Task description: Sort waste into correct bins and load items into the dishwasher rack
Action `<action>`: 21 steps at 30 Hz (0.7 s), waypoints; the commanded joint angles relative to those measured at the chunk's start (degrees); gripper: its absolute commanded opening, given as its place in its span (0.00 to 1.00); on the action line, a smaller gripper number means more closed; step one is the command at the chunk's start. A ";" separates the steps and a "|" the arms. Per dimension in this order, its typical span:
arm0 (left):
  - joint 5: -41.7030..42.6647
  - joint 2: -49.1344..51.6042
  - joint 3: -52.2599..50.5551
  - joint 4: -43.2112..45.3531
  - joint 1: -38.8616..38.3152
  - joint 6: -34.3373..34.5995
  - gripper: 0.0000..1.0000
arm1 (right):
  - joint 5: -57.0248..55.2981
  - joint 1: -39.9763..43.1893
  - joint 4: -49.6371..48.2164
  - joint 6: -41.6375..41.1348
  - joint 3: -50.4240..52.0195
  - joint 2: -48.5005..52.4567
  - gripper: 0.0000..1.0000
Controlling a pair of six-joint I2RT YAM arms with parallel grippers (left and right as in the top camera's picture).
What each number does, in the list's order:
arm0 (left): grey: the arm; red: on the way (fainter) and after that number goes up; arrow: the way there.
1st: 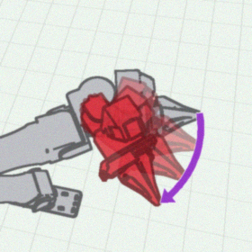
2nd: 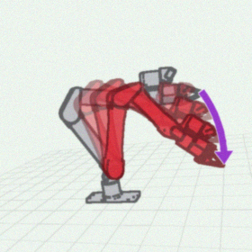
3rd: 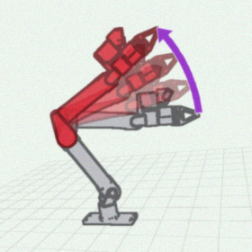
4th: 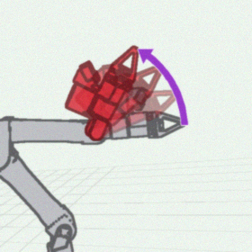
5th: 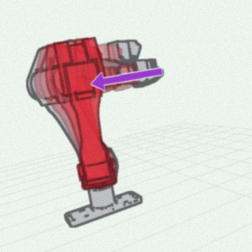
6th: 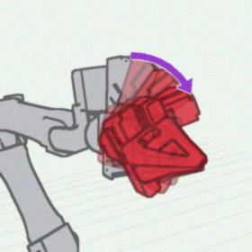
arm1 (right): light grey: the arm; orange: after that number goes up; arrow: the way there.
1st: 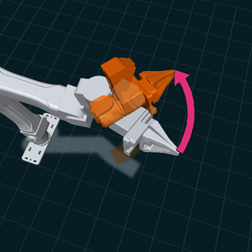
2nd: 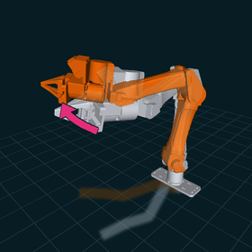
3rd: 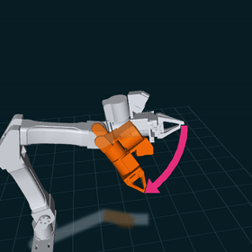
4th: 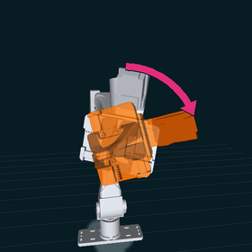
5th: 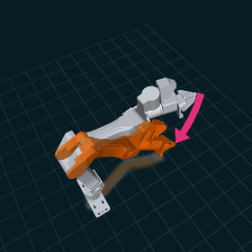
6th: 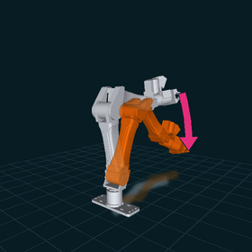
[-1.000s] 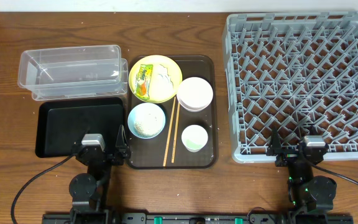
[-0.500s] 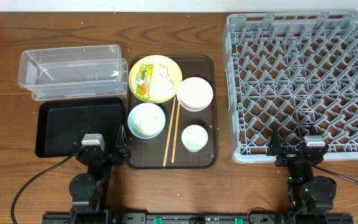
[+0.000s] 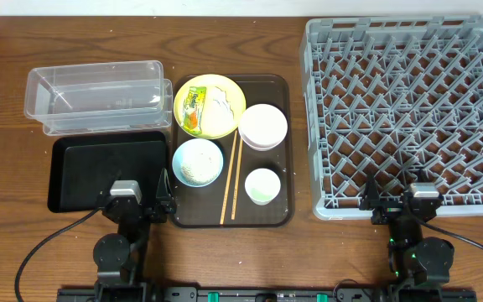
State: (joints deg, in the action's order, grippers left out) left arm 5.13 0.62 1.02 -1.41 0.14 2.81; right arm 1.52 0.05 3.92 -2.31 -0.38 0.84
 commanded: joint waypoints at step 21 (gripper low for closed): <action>-0.26 -0.33 -0.79 -2.21 -0.11 0.28 0.94 | -0.20 -0.76 0.55 -0.66 -0.24 0.57 0.99</action>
State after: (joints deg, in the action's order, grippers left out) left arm 4.91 0.62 1.02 -1.43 0.14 2.81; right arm 1.52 0.05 4.01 -2.35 -0.38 0.95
